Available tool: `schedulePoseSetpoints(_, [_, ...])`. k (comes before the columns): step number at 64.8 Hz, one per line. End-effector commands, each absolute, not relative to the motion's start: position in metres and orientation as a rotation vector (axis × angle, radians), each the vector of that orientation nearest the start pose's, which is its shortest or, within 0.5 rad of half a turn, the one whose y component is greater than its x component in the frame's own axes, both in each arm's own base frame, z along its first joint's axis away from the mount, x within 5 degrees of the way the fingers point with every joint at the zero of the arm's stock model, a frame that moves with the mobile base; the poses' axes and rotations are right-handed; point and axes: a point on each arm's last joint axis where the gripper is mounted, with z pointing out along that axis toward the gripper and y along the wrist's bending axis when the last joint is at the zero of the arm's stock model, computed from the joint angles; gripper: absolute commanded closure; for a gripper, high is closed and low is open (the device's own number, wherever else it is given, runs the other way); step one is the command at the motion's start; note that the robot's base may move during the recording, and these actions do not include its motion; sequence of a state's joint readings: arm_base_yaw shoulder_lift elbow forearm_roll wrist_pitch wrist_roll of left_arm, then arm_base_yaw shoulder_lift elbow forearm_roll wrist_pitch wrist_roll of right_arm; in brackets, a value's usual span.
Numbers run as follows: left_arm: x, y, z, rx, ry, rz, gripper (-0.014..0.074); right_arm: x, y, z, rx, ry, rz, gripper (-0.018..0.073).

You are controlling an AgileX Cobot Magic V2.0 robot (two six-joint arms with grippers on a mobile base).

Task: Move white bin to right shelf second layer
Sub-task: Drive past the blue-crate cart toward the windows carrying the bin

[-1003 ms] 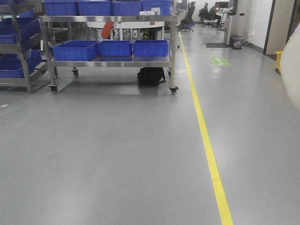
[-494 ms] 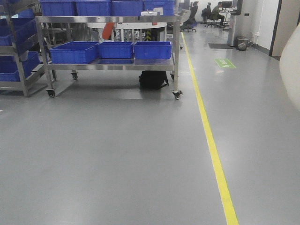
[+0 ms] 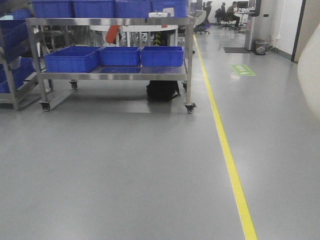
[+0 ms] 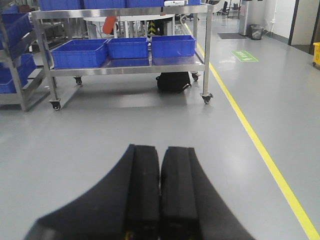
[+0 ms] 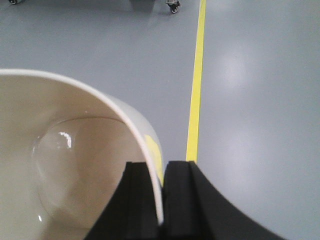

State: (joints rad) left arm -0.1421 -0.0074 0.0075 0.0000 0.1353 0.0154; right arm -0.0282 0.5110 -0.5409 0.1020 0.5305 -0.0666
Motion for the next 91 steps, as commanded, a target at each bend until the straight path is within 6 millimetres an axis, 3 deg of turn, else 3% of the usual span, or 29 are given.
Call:
schedulePoseSetpoints(1, [0.0560,-0.0082,0.1951,0.123,1.549,-0.105,0.0512,0.1048,0.0006,0.3286,0.036,1.851,0.046,0.0513])
schedulePoseSetpoints(91, [0.0560,-0.0082,0.1951,0.123,1.549,-0.105,0.0512,0.1048,0.0006,0.3286,0.036,1.851,0.046,0.0513])
